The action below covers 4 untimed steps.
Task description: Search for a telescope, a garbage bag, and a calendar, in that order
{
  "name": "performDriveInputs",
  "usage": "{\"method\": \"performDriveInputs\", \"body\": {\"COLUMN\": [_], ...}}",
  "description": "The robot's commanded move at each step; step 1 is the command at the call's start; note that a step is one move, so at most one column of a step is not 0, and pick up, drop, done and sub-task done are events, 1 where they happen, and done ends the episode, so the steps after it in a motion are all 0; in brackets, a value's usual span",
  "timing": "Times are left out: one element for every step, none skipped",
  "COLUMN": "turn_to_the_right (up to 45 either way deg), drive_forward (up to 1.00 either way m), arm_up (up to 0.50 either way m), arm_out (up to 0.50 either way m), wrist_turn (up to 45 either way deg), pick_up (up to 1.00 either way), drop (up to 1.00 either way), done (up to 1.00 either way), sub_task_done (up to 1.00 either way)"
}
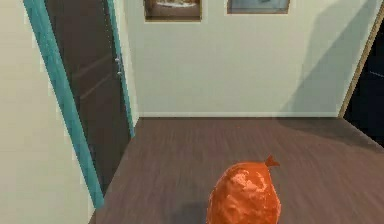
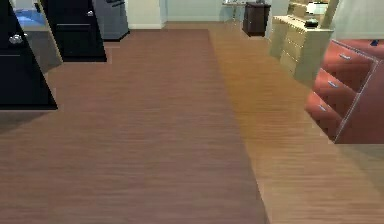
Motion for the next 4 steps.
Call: {"method": "performDriveInputs", "body": {"turn_to_the_right": [18.0, 0.0, 45.0, 45.0], "drive_forward": [0.0, 0.0, 0.0, 0.0], "arm_up": [0.0, 0.0, 0.0, 0.0], "arm_out": [0.0, 0.0, 0.0, 0.0], "wrist_turn": [0.0, 0.0, 0.0, 0.0], "pick_up": [0.0, 0.0, 0.0, 0.0], "drop": [0.0, 0.0, 0.0, 0.0], "done": [0.0, 0.0, 0.0, 0.0], "sub_task_done": [0.0, 1.0, 0.0, 0.0]}}
